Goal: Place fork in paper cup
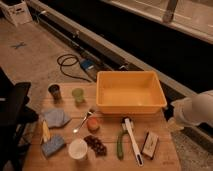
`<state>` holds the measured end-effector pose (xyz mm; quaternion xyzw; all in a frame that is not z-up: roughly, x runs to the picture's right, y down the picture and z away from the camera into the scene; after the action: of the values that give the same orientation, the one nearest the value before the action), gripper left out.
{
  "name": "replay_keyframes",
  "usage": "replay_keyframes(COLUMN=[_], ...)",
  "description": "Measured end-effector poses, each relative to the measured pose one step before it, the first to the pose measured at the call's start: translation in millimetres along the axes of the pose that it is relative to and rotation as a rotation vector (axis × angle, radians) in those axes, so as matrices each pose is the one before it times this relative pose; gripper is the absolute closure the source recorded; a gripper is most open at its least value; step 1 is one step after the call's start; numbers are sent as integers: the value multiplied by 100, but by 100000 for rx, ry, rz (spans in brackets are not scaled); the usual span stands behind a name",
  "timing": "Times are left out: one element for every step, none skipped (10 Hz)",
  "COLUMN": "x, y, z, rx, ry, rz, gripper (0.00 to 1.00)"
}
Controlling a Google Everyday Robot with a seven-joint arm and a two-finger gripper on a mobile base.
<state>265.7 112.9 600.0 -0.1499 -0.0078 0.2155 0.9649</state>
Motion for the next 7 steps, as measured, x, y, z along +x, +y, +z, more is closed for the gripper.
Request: replay_keyframes(x=[-2495, -2890, -2416, -2010, -2584, -1641, -415], y=[271, 269, 185, 20, 1, 30, 5], z=[145, 451, 604, 694, 1015, 677, 254], rx=[-665, -965, -1242, -1411, -2111, -1483, -501], ry=[-3186, -3354, -2727, -2632, -3335, -2127, -490], rz=[-3576, -4432, -3773, -2990, -3520, -1821, -464], gripper=[29, 29, 29, 29, 29, 29, 29])
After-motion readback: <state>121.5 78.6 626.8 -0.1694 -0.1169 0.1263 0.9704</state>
